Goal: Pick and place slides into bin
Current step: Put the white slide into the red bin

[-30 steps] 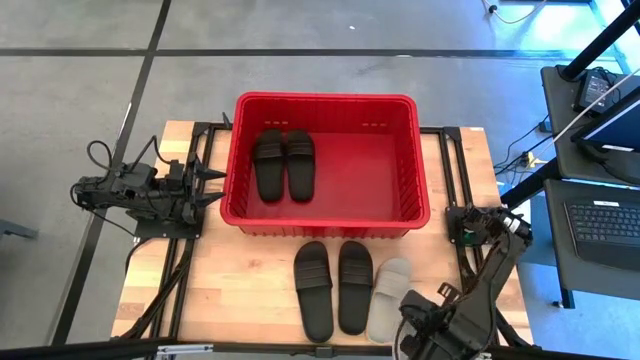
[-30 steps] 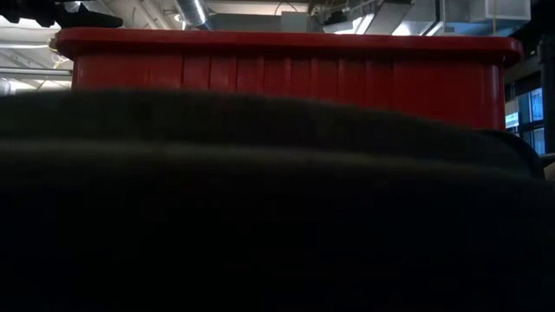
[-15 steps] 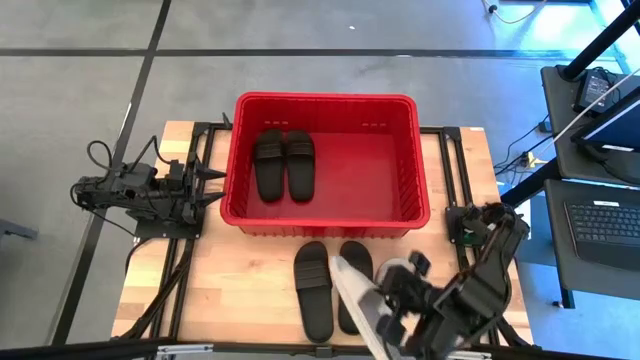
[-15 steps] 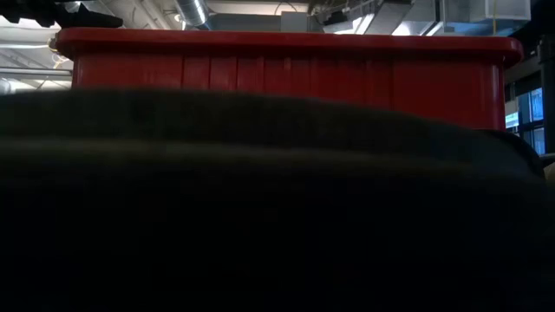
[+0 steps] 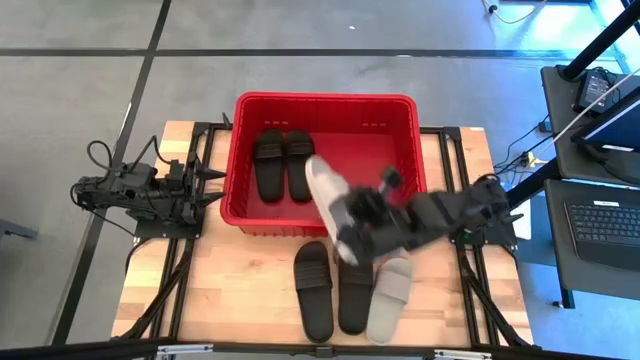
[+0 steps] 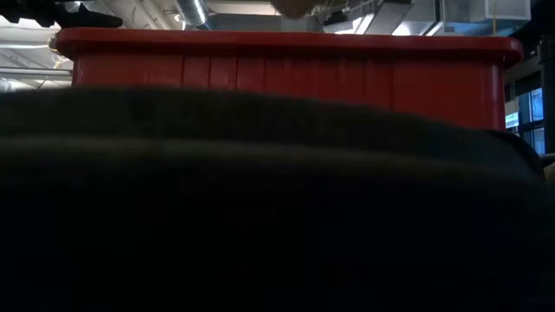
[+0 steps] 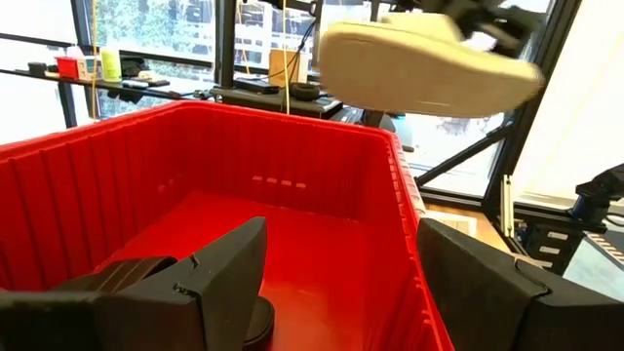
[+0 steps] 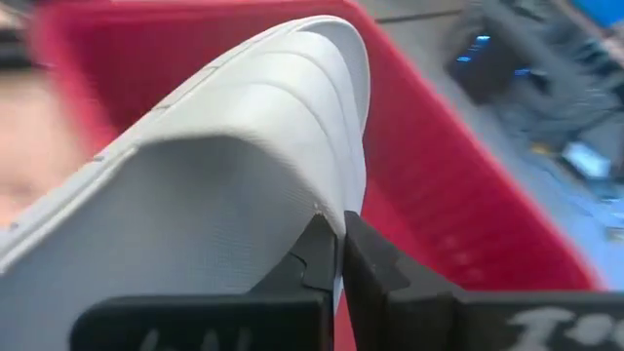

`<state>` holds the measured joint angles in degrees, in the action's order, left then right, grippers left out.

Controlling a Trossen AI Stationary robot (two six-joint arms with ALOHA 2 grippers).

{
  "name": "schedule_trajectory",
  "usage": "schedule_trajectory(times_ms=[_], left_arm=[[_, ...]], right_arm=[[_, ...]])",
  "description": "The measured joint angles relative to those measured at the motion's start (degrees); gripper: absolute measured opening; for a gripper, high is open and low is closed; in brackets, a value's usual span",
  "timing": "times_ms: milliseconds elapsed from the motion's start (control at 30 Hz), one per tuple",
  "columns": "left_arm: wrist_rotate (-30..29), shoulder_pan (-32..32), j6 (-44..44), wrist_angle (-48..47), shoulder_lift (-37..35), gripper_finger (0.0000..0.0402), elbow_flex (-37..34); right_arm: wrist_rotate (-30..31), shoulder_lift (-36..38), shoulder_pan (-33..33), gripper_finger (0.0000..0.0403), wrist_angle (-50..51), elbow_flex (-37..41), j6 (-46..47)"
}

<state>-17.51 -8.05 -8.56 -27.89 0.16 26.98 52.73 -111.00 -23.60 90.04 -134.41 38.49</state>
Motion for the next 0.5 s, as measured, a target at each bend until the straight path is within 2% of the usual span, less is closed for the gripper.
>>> schedule_trajectory(times_ms=[233,400,500], left_arm=[[0.0,0.0,0.0,-0.8,0.0,0.026,0.0],[0.0,0.0,-1.6,-4.5,0.0,0.026,0.0],[0.0,0.0,-1.9,-4.5,0.0,0.026,0.0]], right_arm=[[-1.7,0.0,12.8,0.0011,0.0,0.0,-13.5],[-3.3,0.5,19.0,0.0011,-0.1,2.2,-16.6],[-4.4,2.4,21.6,0.0011,-0.1,7.0,-18.3]])
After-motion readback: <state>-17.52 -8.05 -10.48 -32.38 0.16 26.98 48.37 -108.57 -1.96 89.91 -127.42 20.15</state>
